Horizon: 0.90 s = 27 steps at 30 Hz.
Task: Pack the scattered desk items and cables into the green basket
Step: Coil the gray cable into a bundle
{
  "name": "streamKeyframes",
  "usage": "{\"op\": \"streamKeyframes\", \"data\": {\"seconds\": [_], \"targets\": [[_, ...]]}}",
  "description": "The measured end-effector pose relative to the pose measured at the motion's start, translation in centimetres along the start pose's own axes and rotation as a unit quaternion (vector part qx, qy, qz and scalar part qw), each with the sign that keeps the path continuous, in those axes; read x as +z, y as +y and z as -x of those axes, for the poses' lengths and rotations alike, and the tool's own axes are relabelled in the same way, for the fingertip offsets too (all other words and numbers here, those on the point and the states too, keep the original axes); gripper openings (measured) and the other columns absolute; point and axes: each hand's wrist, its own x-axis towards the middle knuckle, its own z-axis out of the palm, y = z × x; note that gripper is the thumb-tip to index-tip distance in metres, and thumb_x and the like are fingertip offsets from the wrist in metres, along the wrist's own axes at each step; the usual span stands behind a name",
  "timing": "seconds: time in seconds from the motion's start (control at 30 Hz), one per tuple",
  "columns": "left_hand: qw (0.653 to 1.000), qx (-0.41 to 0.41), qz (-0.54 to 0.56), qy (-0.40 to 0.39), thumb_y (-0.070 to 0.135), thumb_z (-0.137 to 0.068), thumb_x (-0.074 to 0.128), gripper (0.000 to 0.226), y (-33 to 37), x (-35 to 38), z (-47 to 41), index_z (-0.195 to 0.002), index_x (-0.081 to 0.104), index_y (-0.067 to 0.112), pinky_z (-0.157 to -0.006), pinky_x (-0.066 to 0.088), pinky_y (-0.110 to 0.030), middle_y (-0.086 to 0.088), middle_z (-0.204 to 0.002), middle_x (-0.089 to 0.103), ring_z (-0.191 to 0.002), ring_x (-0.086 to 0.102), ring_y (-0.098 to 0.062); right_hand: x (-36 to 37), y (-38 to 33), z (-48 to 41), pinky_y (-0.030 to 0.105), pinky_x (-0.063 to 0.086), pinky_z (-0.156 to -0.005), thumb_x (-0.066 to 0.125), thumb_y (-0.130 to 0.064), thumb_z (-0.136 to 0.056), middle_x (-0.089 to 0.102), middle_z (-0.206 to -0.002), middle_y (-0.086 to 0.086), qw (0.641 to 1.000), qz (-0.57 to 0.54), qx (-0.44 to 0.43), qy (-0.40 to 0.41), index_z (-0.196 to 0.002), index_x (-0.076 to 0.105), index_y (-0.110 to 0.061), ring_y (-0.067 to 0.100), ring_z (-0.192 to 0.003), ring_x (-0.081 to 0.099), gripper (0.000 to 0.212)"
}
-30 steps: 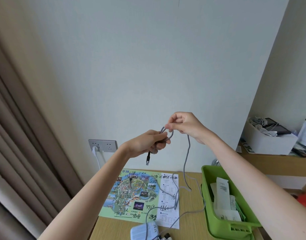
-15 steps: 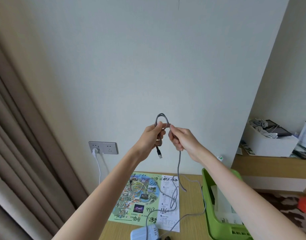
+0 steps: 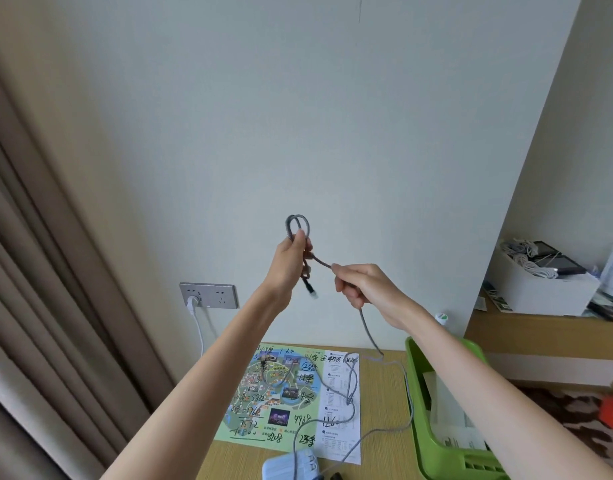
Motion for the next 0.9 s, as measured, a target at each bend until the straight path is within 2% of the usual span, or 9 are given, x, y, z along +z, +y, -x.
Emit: {"op": "streamKeyframes", "data": {"seconds": [0.1, 0.2, 0.3, 0.4, 0.5, 0.6, 0.7, 0.83, 0.9], "targets": [[0.980, -0.035, 0.195, -0.027, 0.026, -0.106, 0.031, 0.035, 0.4, -1.1, -0.6, -0.078, 0.047, 0.013, -0.079, 0.054, -0.031, 0.000, -0.071, 0.051, -0.068, 0.057, -0.015, -0.6, 0.0, -0.1, 0.021, 0.030, -0.049, 0.060, -0.043, -0.092, 0.033, -0.054, -0.001, 1.000, 0.009, 0.020, 0.003, -0.068, 0.055, -0.013, 0.014, -0.047, 0.031, 0.039], [0.955, -0.051, 0.292, -0.020, 0.027, -0.106, 0.031, 0.034, 0.6, -2.4, -1.0, -0.077, 0.044, 0.014, -0.069, 0.051, -0.029, 0.002, -0.063, 0.041, -0.054, 0.046, -0.013, -1.4, 0.1, -0.3, 0.024, 0.026, -0.050, 0.066, -0.043, -0.088, 0.030, -0.054, -0.003, 0.999, 0.025, 0.042, 0.018, -0.068, 0.055, -0.012, 0.014, -0.048, 0.027, 0.038], [0.977, -0.048, 0.207, 0.013, 0.030, -0.105, 0.032, 0.032, 0.3, -3.7, -1.4, -0.078, 0.042, 0.017, -0.054, 0.037, -0.021, 0.005, -0.064, 0.036, -0.048, 0.034, -0.009, -2.2, -0.1, -0.5, 0.025, 0.022, -0.050, 0.070, -0.038, -0.086, 0.028, -0.055, -0.003, 0.997, 0.051, 0.042, 0.031, -0.070, 0.059, -0.010, 0.013, -0.050, 0.025, 0.034], [0.998, -0.033, 0.035, 0.036, 0.031, -0.103, 0.033, 0.028, -0.2, -4.3, -1.4, -0.078, 0.040, 0.019, -0.052, 0.032, -0.021, 0.006, -0.069, 0.038, -0.050, 0.031, -0.008, -2.6, -1.2, -0.9, 0.020, 0.022, -0.047, 0.071, -0.027, -0.085, 0.033, -0.052, -0.006, 0.998, 0.065, 0.017, 0.014, -0.069, 0.065, -0.010, 0.011, -0.049, 0.027, 0.023], [0.990, -0.025, -0.134, 0.023, 0.031, -0.102, 0.034, 0.024, -0.9, -4.1, -1.0, -0.085, 0.046, 0.018, -0.060, 0.032, -0.027, 0.003, -0.080, 0.042, -0.061, 0.035, -0.011, -2.6, -2.8, -1.3, 0.022, 0.021, -0.049, 0.069, -0.018, -0.085, 0.036, -0.053, -0.004, 0.997, 0.074, -0.024, -0.018, -0.071, 0.071, -0.009, 0.010, -0.050, 0.029, 0.016], [0.972, -0.014, -0.234, -0.028, 0.031, -0.103, 0.035, 0.025, -1.5, -3.2, -0.4, -0.094, 0.052, 0.015, -0.060, 0.033, -0.026, 0.006, -0.079, 0.044, -0.063, 0.038, -0.007, -2.2, -4.1, -1.7, 0.022, 0.020, -0.051, 0.068, -0.021, -0.086, 0.035, -0.055, -0.002, 0.995, 0.085, -0.052, -0.030, -0.075, 0.072, -0.008, 0.012, -0.053, 0.027, 0.017], [0.959, -0.006, -0.263, -0.102, 0.038, -0.104, 0.031, 0.036, -1.2, -2.0, 0.5, -0.094, 0.057, 0.015, -0.054, 0.030, -0.020, 0.009, -0.073, 0.045, -0.059, 0.039, -0.004, -1.6, -4.6, -2.2, 0.016, 0.024, -0.047, 0.068, -0.022, -0.088, 0.042, -0.054, -0.006, 0.993, 0.094, -0.073, -0.015, -0.077, 0.072, -0.007, 0.007, -0.050, 0.034, 0.019], [0.972, -0.060, -0.161, -0.162, 0.056, -0.100, 0.017, 0.063, -0.6, -1.2, 1.3, -0.089, 0.063, 0.015, -0.052, 0.027, -0.023, 0.004, -0.073, 0.043, -0.053, 0.031, -0.009, -1.5, -4.4, -2.7, 0.007, 0.032, -0.047, 0.070, -0.021, -0.088, 0.050, -0.052, -0.012, 0.989, 0.119, -0.084, 0.019, -0.083, 0.070, -0.006, -0.002, -0.044, 0.042, 0.016], [0.968, -0.074, -0.127, -0.202, 0.058, -0.099, 0.021, 0.062, -0.6, -1.1, 1.5, -0.094, 0.062, 0.012, -0.050, 0.025, -0.021, 0.004, -0.072, 0.041, -0.052, 0.029, -0.009, -1.6, -4.1, -2.7, 0.005, 0.034, -0.048, 0.073, -0.019, -0.085, 0.056, -0.056, -0.013, 0.988, 0.115, -0.093, 0.034, -0.085, 0.067, -0.003, -0.004, -0.045, 0.046, 0.017]]}}
